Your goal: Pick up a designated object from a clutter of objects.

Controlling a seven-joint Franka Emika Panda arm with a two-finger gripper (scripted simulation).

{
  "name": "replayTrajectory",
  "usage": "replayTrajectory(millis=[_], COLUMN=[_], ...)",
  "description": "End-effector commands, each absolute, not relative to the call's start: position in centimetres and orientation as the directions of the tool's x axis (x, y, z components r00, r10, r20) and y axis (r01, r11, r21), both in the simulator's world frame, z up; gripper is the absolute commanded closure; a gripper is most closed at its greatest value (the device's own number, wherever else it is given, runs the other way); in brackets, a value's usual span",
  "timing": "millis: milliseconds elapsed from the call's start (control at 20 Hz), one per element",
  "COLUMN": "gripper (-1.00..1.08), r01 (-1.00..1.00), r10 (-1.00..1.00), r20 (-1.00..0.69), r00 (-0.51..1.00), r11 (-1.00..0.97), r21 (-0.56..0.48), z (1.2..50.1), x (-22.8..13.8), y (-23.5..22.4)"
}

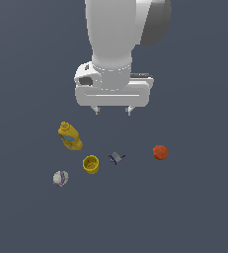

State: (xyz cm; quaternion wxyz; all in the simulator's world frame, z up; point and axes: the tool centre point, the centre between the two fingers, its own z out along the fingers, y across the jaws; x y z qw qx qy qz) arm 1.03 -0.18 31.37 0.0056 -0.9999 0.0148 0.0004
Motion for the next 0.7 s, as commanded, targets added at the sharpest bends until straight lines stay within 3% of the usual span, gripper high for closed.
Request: replayTrajectory(millis=[0,650], gripper=[-0.92,-0.92], r01=[-0.03,0.02], r10=[-0.03,0.02], r20=[-0.001,0.008], r00=[1.0,1.0], r11=[-1.0,-0.999], r21=[-0.011,-0.025], z=[31.4,32.2], x=[1.0,1.5], y=[-0.2,2.9])
